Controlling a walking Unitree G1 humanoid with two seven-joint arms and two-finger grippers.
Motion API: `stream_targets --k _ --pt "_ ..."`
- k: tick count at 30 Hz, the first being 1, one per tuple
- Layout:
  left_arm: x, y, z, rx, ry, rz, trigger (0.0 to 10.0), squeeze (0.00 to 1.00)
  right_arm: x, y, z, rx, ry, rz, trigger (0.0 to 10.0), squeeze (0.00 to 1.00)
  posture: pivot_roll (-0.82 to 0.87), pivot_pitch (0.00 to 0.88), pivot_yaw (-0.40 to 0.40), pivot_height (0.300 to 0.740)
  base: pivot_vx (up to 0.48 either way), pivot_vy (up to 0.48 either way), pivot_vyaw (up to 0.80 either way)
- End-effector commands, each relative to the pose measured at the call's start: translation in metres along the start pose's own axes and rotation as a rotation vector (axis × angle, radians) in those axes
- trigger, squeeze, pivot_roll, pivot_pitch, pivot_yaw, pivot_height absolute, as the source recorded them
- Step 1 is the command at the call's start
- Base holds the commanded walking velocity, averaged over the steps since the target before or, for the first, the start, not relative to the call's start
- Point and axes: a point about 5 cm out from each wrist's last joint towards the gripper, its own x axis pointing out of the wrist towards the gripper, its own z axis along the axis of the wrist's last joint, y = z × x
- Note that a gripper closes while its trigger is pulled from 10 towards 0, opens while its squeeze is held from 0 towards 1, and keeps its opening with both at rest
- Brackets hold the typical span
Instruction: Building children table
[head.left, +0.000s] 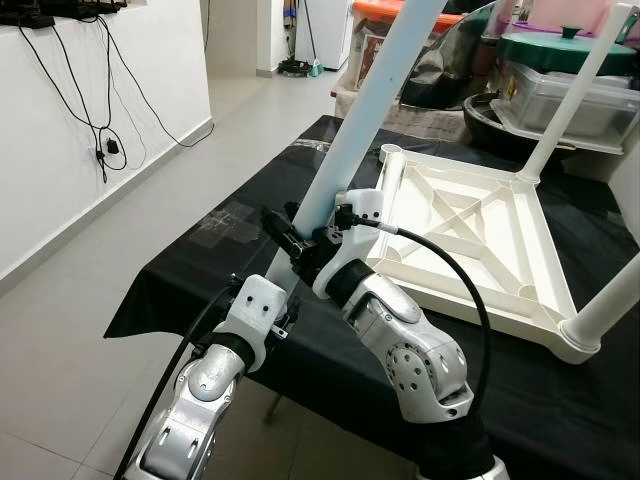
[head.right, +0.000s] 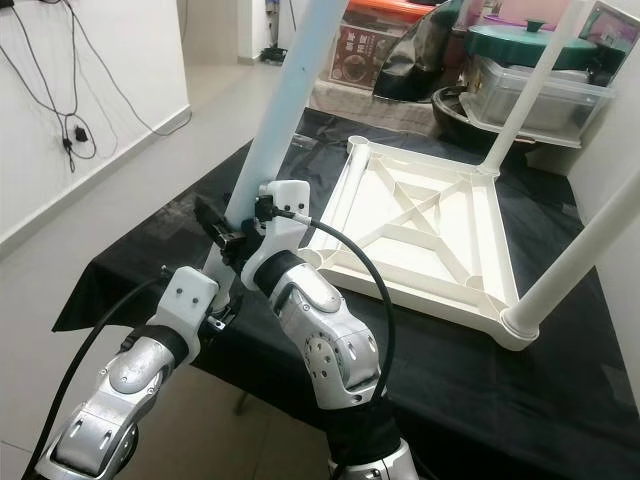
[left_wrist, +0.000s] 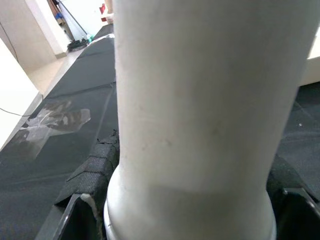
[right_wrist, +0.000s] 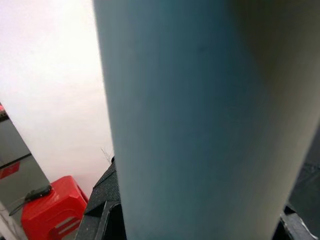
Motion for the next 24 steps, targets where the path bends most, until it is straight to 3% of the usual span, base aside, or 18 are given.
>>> stream_targets --k 1,4,5,7,8,9,10,12,14,15,17,20,22,24 --pt "0.0 -0.001 0.001 0.006 -0.015 0.005 0.0 0.0 0.001 -0.002 0.004 -0.02 -0.026 -0.013 10.0 0.0 0.21 0.04 -0.095 0.74 0.0 0.0 0.0" --pt "0.0 0.001 0.001 0.003 -0.01 0.01 0.0 0.0 0.002 -0.005 0.006 -0.039 -0.037 -0.023 10.0 0.0 0.21 0.04 -0.096 0.74 0.0 0.0 0.0" --pt "0.0 0.003 0.0 -0.036 -0.003 0.007 10.0 0.0 0.002 -0.007 0.006 -0.039 -0.037 -0.005 10.0 1.0 0.21 0.04 -0.096 0.74 0.0 0.0 0.0" --pt "-0.001 0.004 0.0 -0.066 0.002 0.005 10.0 0.0 0.002 -0.008 0.007 -0.038 -0.037 0.008 10.0 1.0 0.21 0.04 -0.096 0.74 0.0 0.0 0.0" --pt "-0.002 0.005 0.002 -0.168 0.005 -0.022 10.0 0.0 0.002 -0.012 0.004 -0.036 -0.014 0.043 10.0 1.0 0.21 0.037 -0.096 0.74 0.0 0.0 0.0" --pt "-0.002 0.005 0.002 -0.168 0.005 -0.022 10.0 0.0 0.002 -0.012 0.004 -0.036 -0.014 0.043 10.0 1.0 0.21 0.037 -0.096 0.74 0.0 0.0 0.0" --pt "-0.005 0.004 0.003 -0.266 0.006 -0.074 10.0 0.0 0.001 -0.016 0.001 -0.007 0.02 0.118 10.0 0.0 0.22 0.037 -0.097 0.74 0.0 0.0 0.0" --pt "-0.008 0.003 0.005 -0.36 0.001 -0.135 10.0 0.0 -0.002 -0.022 -0.002 0.031 0.053 0.199 10.0 0.0 0.22 0.037 -0.097 0.74 0.0 0.0 0.0" --pt "-0.019 0.0 0.006 -0.398 0.001 -0.268 10.0 0.0 -0.005 -0.027 0.001 0.065 0.105 0.329 10.0 0.0 0.22 0.037 -0.097 0.74 0.0 0.0 0.0" --pt "-0.019 0.0 0.006 -0.398 0.001 -0.268 10.0 0.0 -0.005 -0.027 0.001 0.065 0.105 0.329 10.0 0.0 0.22 0.037 -0.097 0.74 0.0 0.0 0.0" --pt "-0.03 -0.002 0.009 -0.466 0.01 -0.388 10.0 0.0 -0.009 -0.029 0.004 0.047 0.166 0.457 10.0 0.0 0.22 0.034 -0.099 0.74 0.0 0.0 0.0" --pt "-0.033 -0.003 0.01 -0.484 0.012 -0.418 10.0 0.0 -0.01 -0.029 0.004 0.033 0.183 0.488 10.0 0.0 0.22 0.034 -0.099 0.74 0.0 0.0 0.0" --pt "-0.044 -0.007 0.01 -0.496 0.026 -0.516 10.0 0.0 -0.014 -0.025 0.004 0.015 0.235 0.597 10.0 0.0 0.22 0.03 -0.098 0.74 0.0 0.0 0.0" --pt "-0.048 -0.01 0.009 -0.497 0.035 -0.548 10.0 0.0 -0.016 -0.023 0.004 0.012 0.254 0.631 10.0 0.0 0.22 0.03 -0.098 0.74 0.0 0.0 0.0"
